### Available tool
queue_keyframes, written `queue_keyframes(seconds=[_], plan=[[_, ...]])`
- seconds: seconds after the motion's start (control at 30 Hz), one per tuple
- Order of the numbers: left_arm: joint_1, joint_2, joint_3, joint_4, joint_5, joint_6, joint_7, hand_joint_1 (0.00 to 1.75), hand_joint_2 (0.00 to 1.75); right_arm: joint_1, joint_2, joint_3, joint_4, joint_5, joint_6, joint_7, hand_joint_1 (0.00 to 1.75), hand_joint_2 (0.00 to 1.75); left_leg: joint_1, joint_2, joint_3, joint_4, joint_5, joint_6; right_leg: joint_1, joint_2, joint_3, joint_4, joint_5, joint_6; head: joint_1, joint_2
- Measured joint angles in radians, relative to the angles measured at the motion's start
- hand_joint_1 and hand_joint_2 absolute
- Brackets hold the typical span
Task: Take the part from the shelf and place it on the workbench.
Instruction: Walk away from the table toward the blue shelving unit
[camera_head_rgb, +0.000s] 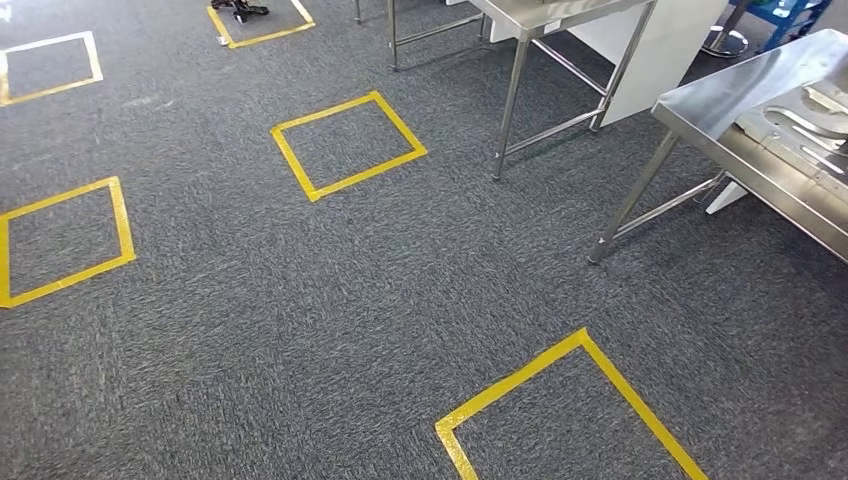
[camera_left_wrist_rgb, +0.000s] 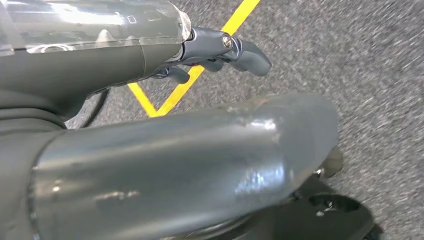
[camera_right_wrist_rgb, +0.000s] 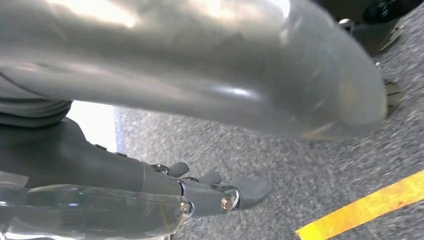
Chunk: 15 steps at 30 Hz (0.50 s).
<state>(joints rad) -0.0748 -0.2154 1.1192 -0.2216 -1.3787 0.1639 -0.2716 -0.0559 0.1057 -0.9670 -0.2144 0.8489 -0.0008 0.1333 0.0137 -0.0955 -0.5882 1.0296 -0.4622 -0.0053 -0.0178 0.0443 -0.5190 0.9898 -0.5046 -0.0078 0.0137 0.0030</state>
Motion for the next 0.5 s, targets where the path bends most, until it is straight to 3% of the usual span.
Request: queue_keyframes(seconds=[0.07, 0.13, 0.17, 0.2, 0.23, 0.3, 0.37, 0.43, 0.5], plan=[[-0.001, 0.000, 0.000, 0.000, 0.000, 0.000, 0.001, 0.00, 0.00, 0.003, 0.000, -0.001, 0.000, 0.000, 0.002, 0.002, 0.00, 0.00, -0.002, 0.051, -0.035, 0.081, -0.051, -0.005, -0.002, -0.029, 0.005, -0.011, 0.005, -0.011, -0.003, 0.000], [-0.003, 0.000, 0.000, 0.000, 0.000, 0.000, 0.002, 0.00, 0.00, 0.006, 0.000, -0.001, 0.000, 0.000, 0.003, 0.002, 0.00, 0.00, 0.000, 0.078, -0.091, 0.206, -0.114, -0.011, 0.001, -0.058, 0.004, -0.010, 0.004, -0.015, -0.005, 0.000], [-0.003, 0.000, 0.000, 0.000, 0.000, 0.000, 0.003, 0.00, 0.00, 0.006, 0.000, -0.002, 0.000, 0.001, 0.004, 0.002, 0.00, 0.00, 0.002, 0.083, -0.107, 0.247, -0.126, -0.014, 0.002, -0.072, 0.004, -0.009, 0.003, -0.015, -0.005, 0.000], [-0.002, 0.000, 0.000, 0.000, -0.001, 0.000, 0.004, 0.00, 0.00, 0.005, 0.000, -0.002, 0.000, 0.002, 0.004, 0.003, 0.00, 0.00, 0.004, 0.086, -0.106, 0.253, -0.121, -0.017, 0.002, -0.085, 0.003, -0.007, 0.002, -0.014, -0.005, 0.000], [-0.001, 0.000, 0.000, 0.000, -0.002, 0.000, 0.005, 0.00, 0.00, 0.005, 0.000, -0.002, 0.000, 0.003, 0.004, 0.004, 0.00, 0.00, 0.006, 0.091, -0.084, 0.219, -0.098, -0.020, 0.001, -0.097, 0.004, -0.004, -0.001, -0.012, -0.005, 0.000], [-0.001, 0.000, 0.000, 0.000, -0.003, 0.001, 0.006, 0.00, 0.00, 0.003, 0.001, -0.002, 0.000, 0.006, 0.004, 0.008, 0.00, 0.00, 0.007, 0.118, -0.009, 0.088, -0.045, -0.021, 0.000, -0.117, 0.004, 0.006, -0.009, -0.002, -0.006, 0.000], [-0.003, 0.000, 0.000, 0.000, -0.002, 0.001, 0.005, 0.00, 0.00, 0.002, 0.001, -0.002, 0.000, 0.014, 0.004, 0.012, 0.00, 0.00, 0.003, 0.137, 0.035, 0.004, -0.024, -0.013, 0.003, -0.133, 0.004, 0.015, -0.016, 0.010, -0.004, 0.000], [0.000, 0.000, 0.000, 0.000, 0.004, -0.003, 0.002, 0.00, 0.00, -0.002, 0.001, -0.001, 0.000, 0.024, 0.004, 0.015, 0.00, 0.00, -0.001, 0.127, 0.034, -0.004, -0.023, 0.001, 0.004, -0.144, 0.007, 0.016, -0.018, 0.021, -0.001, 0.000], [0.004, 0.004, 0.002, 0.000, 0.014, -0.015, -0.003, 0.00, 0.00, -0.006, 0.001, 0.000, 0.001, 0.034, 0.006, 0.017, 0.00, 0.00, 0.000, 0.113, 0.032, -0.009, -0.018, 0.013, -0.001, -0.129, 0.007, 0.024, -0.029, 0.031, 0.000, 0.000]])
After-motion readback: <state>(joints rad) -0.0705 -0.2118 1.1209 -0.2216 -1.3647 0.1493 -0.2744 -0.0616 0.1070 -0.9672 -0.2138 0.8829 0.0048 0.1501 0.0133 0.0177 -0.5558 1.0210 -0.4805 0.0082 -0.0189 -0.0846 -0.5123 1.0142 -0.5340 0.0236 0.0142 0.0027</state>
